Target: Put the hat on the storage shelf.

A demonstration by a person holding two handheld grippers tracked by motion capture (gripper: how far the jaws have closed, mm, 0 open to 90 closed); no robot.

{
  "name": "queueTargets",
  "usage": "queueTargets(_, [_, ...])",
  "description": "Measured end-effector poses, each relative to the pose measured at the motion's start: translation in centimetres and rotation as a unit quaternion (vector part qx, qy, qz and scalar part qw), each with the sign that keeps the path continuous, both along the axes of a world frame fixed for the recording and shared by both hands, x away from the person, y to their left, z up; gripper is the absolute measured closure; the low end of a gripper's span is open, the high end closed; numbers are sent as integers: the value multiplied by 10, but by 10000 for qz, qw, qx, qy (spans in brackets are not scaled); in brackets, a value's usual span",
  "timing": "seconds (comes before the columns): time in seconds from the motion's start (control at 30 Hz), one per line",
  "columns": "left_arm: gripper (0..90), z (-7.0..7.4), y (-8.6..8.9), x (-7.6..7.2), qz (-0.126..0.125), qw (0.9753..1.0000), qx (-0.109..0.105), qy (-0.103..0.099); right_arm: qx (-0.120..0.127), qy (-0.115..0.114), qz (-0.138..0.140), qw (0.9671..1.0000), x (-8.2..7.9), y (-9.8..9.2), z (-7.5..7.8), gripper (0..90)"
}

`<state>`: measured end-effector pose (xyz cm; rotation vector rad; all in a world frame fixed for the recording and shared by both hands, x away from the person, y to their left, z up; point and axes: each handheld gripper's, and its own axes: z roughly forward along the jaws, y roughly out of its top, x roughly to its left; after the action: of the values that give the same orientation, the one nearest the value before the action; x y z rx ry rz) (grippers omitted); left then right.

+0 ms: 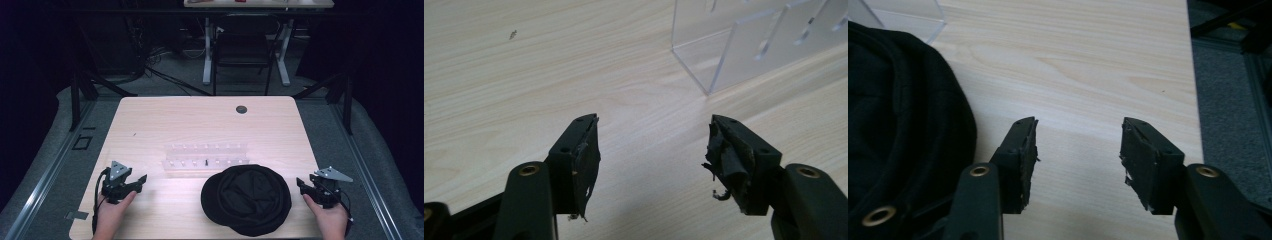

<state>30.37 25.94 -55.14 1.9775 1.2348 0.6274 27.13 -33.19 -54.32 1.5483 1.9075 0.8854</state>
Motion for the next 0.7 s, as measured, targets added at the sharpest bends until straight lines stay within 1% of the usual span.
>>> queueTargets(0.13, [403, 0, -1, 0, -43, 9998, -183, 65, 191, 212, 86, 9996, -1, 5, 2, 506])
queueTargets(0.2, [409, 1, -2, -1, -78, 9998, -163, 53, 254, 212, 97, 9994, -2, 8, 4, 507])
queueTargets(0.27, [413, 2, -2, -1, -100, 9998, -168, 35, 263, 217, 91, 9994, -2, 9, 5, 498])
queueTargets(0.3, [413, 2, -1, -2, -100, 9997, -203, 17, 257, 235, 69, 9994, -2, 10, 6, 493])
queueTargets(0.33, [414, 3, -1, -3, -100, 9998, -195, 7, 271, 302, 60, 9992, -2, 11, 5, 480])
queueTargets(0.43, [415, 4, 0, -5, -44, 9998, -203, 22, 197, 479, -15, 9987, -3, 13, 6, 469])
queueTargets(0.47, [415, 4, 0, -5, -41, 9997, -222, 23, 208, 517, -33, 9984, -2, 14, 7, 469])
queueTargets(0.53, [415, 5, 0, -7, -79, 9998, -192, 6, 186, 564, 22, 9982, 0, 15, 12, 469])
queueTargets(0.63, [414, 5, 0, -7, -97, 9998, -194, -14, 60, 483, 88, 9988, 3, 18, 19, 471])
queueTargets(0.67, [415, 5, 0, -7, -97, 9998, -194, -14, 60, 483, 88, 9988, 3, 18, 19, 471])
queueTargets(0.7, [414, 5, -1, -7, -98, 9998, -194, -15, 39, 544, 127, 9984, 4, 18, 23, 470])
